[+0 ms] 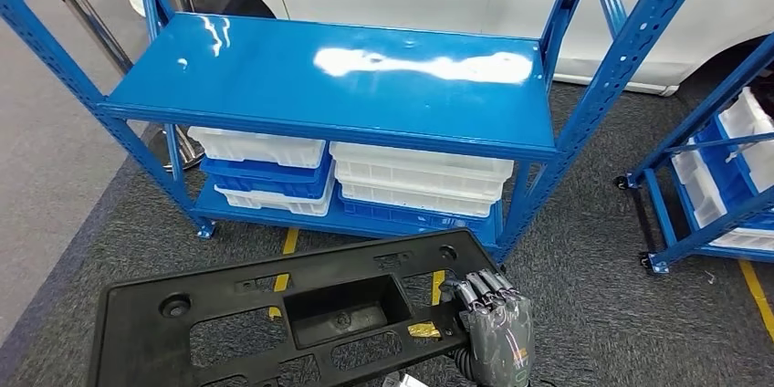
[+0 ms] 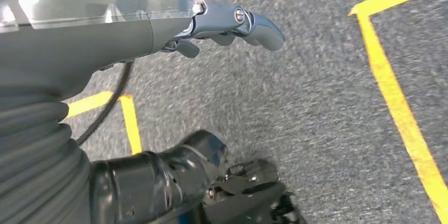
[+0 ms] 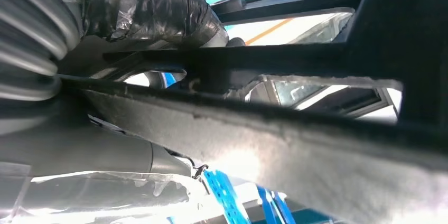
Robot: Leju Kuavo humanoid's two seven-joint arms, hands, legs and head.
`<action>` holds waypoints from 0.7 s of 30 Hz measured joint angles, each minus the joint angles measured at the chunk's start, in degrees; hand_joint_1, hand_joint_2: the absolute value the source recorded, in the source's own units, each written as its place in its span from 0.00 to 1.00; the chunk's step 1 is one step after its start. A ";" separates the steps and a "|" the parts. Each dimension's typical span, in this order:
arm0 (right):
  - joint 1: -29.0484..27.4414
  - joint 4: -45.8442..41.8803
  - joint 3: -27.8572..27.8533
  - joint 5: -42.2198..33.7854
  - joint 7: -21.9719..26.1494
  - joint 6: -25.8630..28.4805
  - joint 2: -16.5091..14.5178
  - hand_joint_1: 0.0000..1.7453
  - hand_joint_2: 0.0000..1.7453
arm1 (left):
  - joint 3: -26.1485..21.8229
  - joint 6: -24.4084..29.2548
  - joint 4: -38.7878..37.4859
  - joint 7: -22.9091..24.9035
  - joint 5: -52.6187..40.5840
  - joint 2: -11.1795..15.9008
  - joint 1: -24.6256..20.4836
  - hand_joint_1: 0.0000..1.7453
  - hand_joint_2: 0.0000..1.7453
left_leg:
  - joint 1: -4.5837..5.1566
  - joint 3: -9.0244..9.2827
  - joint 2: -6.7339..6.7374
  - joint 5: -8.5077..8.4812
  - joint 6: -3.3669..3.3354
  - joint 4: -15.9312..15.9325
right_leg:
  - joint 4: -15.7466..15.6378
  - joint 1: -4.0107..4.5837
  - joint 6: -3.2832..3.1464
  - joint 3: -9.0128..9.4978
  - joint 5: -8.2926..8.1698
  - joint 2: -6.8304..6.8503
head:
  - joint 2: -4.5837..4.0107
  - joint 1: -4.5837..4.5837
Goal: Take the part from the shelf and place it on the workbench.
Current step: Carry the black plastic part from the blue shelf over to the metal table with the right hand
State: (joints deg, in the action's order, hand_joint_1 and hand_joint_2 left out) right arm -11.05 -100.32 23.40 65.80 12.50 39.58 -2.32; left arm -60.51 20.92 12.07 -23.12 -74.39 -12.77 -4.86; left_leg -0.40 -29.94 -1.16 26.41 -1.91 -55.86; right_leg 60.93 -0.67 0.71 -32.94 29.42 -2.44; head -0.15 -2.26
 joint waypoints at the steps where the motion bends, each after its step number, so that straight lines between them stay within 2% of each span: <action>1: -0.01 0.01 -0.04 0.01 0.00 0.00 0.01 1.00 1.00 | -0.01 0.01 0.00 0.01 -0.04 -0.01 0.00 0.00 1.00 | -0.05 0.06 0.62 -0.12 -0.16 0.21 | 2.92 -0.04 0.16 -1.45 1.66 0.85 | 0.00 -0.03; 3: -0.10 0.02 -0.10 0.00 0.00 0.00 0.02 1.00 1.00 | -0.02 0.01 0.00 0.02 -0.05 -0.01 0.02 0.00 1.00 | 0.06 -0.06 1.81 -0.08 -0.35 0.13 | 10.09 -0.17 0.55 -5.15 4.67 1.61 | 0.00 -0.05; 4: -0.18 0.04 -0.14 0.00 -0.01 0.00 0.03 1.00 1.00 | -0.02 0.01 0.00 0.02 -0.05 -0.01 0.01 0.00 1.00 | 0.11 -0.13 2.45 0.01 -0.37 -0.02 | 12.46 -0.25 0.74 -6.41 5.09 1.76 | 0.00 -0.06; 5: -0.25 0.05 -0.17 -0.02 -0.02 0.00 0.05 1.00 1.00 | -0.02 0.01 0.00 0.02 -0.07 -0.01 0.01 0.00 1.00 | 0.13 -0.19 3.08 0.14 -0.37 -0.22 | 12.67 -0.31 0.87 -6.60 4.35 1.93 | 0.00 -0.05; 6: -0.29 0.06 -0.21 -0.04 -0.03 0.00 0.08 1.00 1.00 | -0.02 0.01 0.00 0.02 -0.08 -0.02 -0.01 0.00 1.00 | 0.13 -0.23 3.64 0.32 -0.29 -0.47 | 10.73 -0.36 0.93 -5.65 2.71 2.21 | 0.00 -0.05; 7: -0.31 0.07 -0.22 -0.06 -0.04 0.00 0.09 1.00 1.00 | -0.02 0.01 0.00 0.02 -0.09 -0.06 -0.02 0.00 1.00 | 0.12 -0.23 4.17 0.56 -0.17 -0.79 | 7.03 -0.40 0.91 -3.74 0.63 2.89 | 0.00 -0.06; 9: -0.28 0.05 -0.23 -0.08 -0.04 0.01 0.09 1.00 1.00 | -0.03 0.01 0.00 0.01 -0.10 -0.12 -0.03 0.00 1.00 | 0.36 -0.31 4.97 1.11 0.34 -1.48 | 0.60 -0.12 0.40 -0.52 -1.65 4.78 | 0.00 -0.04; 10: -0.28 0.04 -0.25 -0.08 -0.03 0.01 0.08 1.00 1.00 | -0.03 0.02 0.00 0.01 -0.10 -0.14 -0.07 0.00 1.00 | 0.49 -0.36 5.31 1.31 0.65 -1.79 | -1.02 0.06 0.04 0.16 -1.97 5.34 | 0.00 -0.03; 11: -0.31 0.03 -0.28 -0.11 -0.01 0.02 0.08 1.00 1.00 | -0.04 0.02 0.00 0.00 -0.10 -0.14 -0.12 0.00 1.00 | 0.59 -0.39 5.65 1.40 0.98 -1.91 | -1.30 0.28 -0.33 0.10 -1.79 5.35 | 0.00 -0.02; 13: -0.41 0.02 -0.35 -0.18 0.04 0.02 0.07 1.00 1.00 | -0.05 0.04 0.00 -0.01 -0.10 -0.14 -0.22 0.00 1.00 | 0.49 -0.38 6.21 1.57 1.57 -2.03 | -1.48 0.26 -0.96 -0.15 -2.11 4.36 | 0.00 -0.01; 15: -0.48 0.02 -0.46 -0.22 0.16 0.02 0.05 1.00 1.00 | -0.06 0.04 0.00 -0.01 -0.13 -0.14 -0.25 0.00 1.00 | 0.27 -1.00 4.99 3.17 2.15 -3.74 | -1.76 0.01 -1.63 -0.28 -2.51 3.47 | 0.00 0.01; 17: -0.52 0.02 -0.62 -0.27 0.33 0.02 0.00 1.00 1.00 | -0.06 0.04 0.00 -0.01 -0.14 -0.15 -0.17 0.00 1.00 | 0.06 -3.66 2.78 7.01 2.56 -10.04 | -1.87 -0.08 -2.08 -0.55 -2.82 2.48 | 0.00 0.05; 19: -0.62 0.02 -0.78 -0.30 0.43 0.02 -0.04 1.00 1.00 | -0.07 0.04 0.00 -0.01 -0.14 -0.15 0.00 0.00 1.00 | -0.01 -6.88 1.87 9.89 2.69 -17.14 | -1.79 0.04 -2.25 -0.84 -2.96 1.27 | 0.00 0.06; 20: -0.71 0.02 -0.89 -0.30 0.49 0.02 -0.04 1.00 1.00 | -0.08 0.04 0.00 -0.01 -0.14 -0.14 0.07 0.00 1.00 | -0.01 -7.43 1.75 9.72 2.64 -18.32 | -1.70 0.08 -2.26 -0.92 -2.99 0.61 | 0.00 0.06; 21: -0.80 0.02 -1.02 -0.32 0.57 0.02 -0.04 1.00 1.00 | -0.10 0.04 0.00 -0.01 -0.13 -0.14 0.10 0.00 1.00 | -0.01 -6.88 1.63 8.33 2.52 -17.10 | -1.60 0.11 -2.26 -0.94 -3.01 -0.09 | 0.00 0.06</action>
State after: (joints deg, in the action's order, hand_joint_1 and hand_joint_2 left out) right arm -11.85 -100.30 22.38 65.48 13.07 39.60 -2.36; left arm -60.60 20.96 12.06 -23.13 -74.52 -12.91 -4.76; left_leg -0.41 -36.81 0.47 34.74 0.61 -72.96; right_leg 59.33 -0.56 -1.55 -33.88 26.41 -2.53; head -0.15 -2.20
